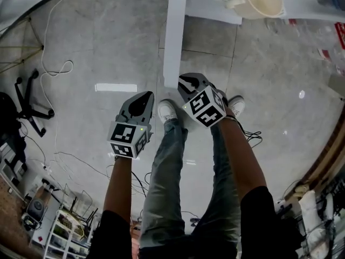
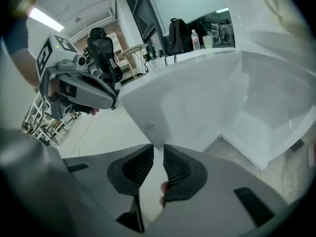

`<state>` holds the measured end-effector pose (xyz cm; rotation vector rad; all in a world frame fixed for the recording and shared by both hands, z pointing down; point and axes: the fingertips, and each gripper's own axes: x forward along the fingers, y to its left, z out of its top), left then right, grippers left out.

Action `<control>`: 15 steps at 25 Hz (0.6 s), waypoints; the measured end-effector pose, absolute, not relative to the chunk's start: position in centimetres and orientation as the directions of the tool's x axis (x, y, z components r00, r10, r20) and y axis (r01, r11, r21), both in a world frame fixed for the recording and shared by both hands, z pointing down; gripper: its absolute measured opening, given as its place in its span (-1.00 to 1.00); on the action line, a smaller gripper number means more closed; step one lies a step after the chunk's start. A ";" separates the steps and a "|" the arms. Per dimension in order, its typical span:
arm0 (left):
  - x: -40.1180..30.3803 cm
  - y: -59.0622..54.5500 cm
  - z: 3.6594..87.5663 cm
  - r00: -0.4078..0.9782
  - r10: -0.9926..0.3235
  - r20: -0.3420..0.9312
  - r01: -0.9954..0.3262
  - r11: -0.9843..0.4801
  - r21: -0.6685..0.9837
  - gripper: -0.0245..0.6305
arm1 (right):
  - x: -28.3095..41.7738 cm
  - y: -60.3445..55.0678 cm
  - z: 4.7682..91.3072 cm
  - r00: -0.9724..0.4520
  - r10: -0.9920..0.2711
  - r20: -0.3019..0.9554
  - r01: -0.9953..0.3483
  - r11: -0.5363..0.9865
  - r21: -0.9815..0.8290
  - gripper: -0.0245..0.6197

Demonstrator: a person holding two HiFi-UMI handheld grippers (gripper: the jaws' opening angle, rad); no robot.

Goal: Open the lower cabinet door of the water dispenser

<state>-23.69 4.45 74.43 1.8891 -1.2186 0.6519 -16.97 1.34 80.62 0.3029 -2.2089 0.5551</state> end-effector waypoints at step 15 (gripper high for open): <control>-21.0 4.1 66.9 0.428 -0.537 0.727 -0.904 -0.271 0.332 -0.89 | -12.9 1.8 70.7 -0.647 -0.206 0.734 -0.555 0.787 -0.268 -0.64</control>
